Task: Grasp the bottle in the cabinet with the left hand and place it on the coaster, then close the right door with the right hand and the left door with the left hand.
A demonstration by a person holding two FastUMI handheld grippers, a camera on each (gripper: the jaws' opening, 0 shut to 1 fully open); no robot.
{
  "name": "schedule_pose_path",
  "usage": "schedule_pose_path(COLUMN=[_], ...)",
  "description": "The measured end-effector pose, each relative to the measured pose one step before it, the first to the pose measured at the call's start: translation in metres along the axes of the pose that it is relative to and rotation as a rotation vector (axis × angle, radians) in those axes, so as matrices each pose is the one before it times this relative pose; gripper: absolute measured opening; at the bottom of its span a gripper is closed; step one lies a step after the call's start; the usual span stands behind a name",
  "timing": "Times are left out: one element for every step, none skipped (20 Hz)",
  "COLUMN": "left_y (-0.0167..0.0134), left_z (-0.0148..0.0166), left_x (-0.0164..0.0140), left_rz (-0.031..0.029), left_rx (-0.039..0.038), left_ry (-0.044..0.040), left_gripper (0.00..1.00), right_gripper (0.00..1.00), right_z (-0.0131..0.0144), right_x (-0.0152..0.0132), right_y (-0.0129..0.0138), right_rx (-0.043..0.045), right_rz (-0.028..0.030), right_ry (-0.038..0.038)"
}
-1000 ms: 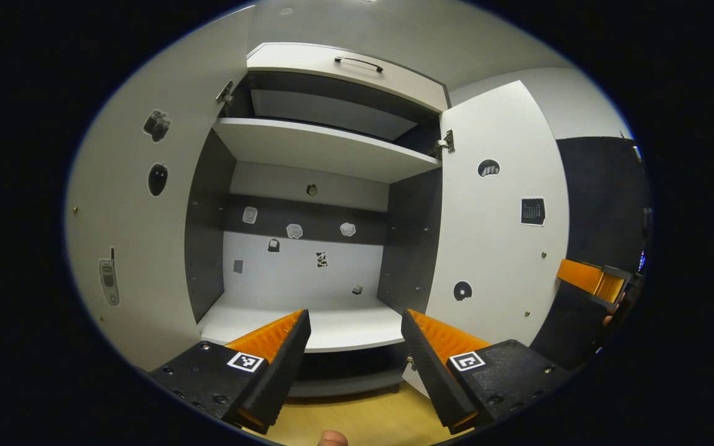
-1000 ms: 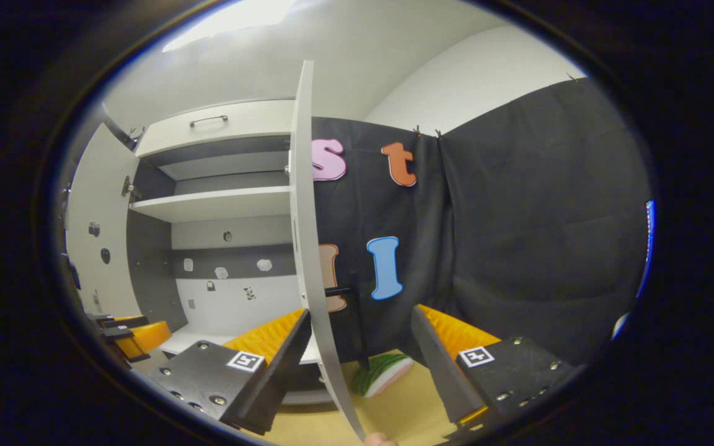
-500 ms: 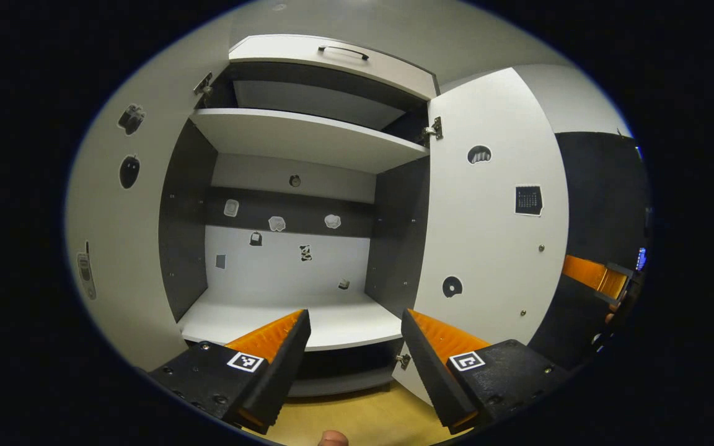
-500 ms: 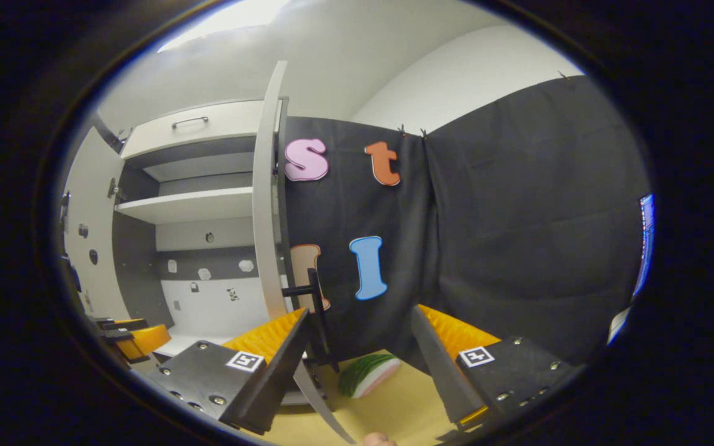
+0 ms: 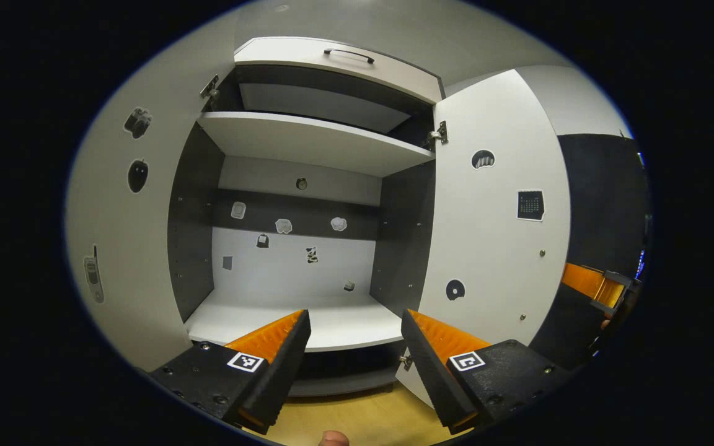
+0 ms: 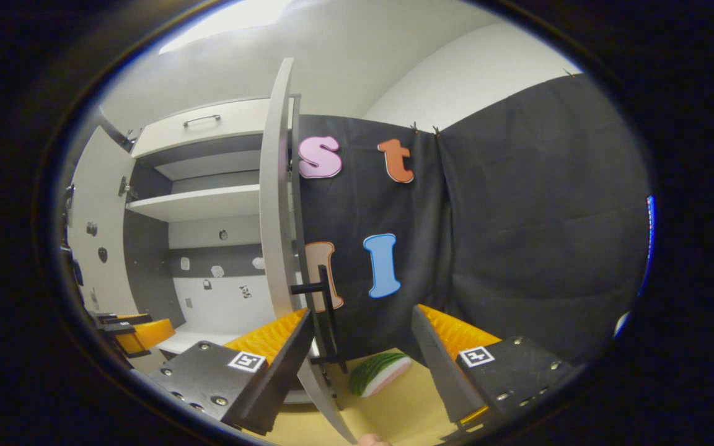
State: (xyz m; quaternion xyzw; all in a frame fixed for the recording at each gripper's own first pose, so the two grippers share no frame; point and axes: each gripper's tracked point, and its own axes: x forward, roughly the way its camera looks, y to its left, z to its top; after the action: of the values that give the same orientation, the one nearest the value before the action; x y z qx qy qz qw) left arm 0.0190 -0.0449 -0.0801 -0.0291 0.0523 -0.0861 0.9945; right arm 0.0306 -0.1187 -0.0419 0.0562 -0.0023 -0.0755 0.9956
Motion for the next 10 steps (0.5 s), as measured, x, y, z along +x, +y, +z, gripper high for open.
schedule_pose_path(left_y=[0.00076,0.00163,0.00187,0.00284,0.00290,0.00346,0.00501,0.00464,0.00633,0.00532], left_z=[-0.00101,-0.00010,-0.00022,0.00108,0.00062,0.00055,-0.00076,0.00133,0.00141,0.00147], left_x=[-0.00320,-0.00369,-0.00370,-0.00398,-0.00323,-0.00283,-0.00003,-0.00228,-0.00349,-0.00300], left_rz=[0.00237,0.00527,0.00771,0.00991,0.00948,0.00886,0.00993,0.01092,0.01278,0.01391], left_rx=[-0.00101,0.00145,0.00372,0.00452,0.00366,0.00289,0.00345,0.00396,0.00497,0.00393], left_ry=[0.00471,0.00407,0.00118,-0.00076,-0.00109,-0.00058,-0.00052,-0.00183,-0.00349,-0.00284], left_gripper=[0.93,0.93,0.93,0.93,0.93,0.93,0.93,0.93,0.93,0.93], right_gripper=[0.98,0.98,0.98,0.98,0.98,1.00,0.98,0.98,0.98,0.98], right_z=[-0.00033,-0.00059,-0.00020,-0.00196,-0.00112,-0.00103,-0.00126,-0.00263,-0.00164,-0.00227], right_x=[-0.00103,-0.00044,-0.00100,-0.00028,-0.00026,-0.00050,0.00020,0.00270,0.00098,0.00100], right_y=[0.00360,0.00542,0.00646,0.00737,0.00849,0.00897,0.00940,0.00988,0.00875,0.01052], right_rx=[0.00004,0.00393,0.00341,0.00445,0.00426,0.00284,0.00309,0.00165,0.00050,0.00134], right_rz=[0.01129,0.01561,0.01918,0.01957,0.02102,0.02371,0.02379,0.02312,0.02118,0.02114], right_ry=[0.00322,0.00412,0.00334,0.00507,0.00265,0.00232,0.00248,0.00445,0.00402,0.00439])
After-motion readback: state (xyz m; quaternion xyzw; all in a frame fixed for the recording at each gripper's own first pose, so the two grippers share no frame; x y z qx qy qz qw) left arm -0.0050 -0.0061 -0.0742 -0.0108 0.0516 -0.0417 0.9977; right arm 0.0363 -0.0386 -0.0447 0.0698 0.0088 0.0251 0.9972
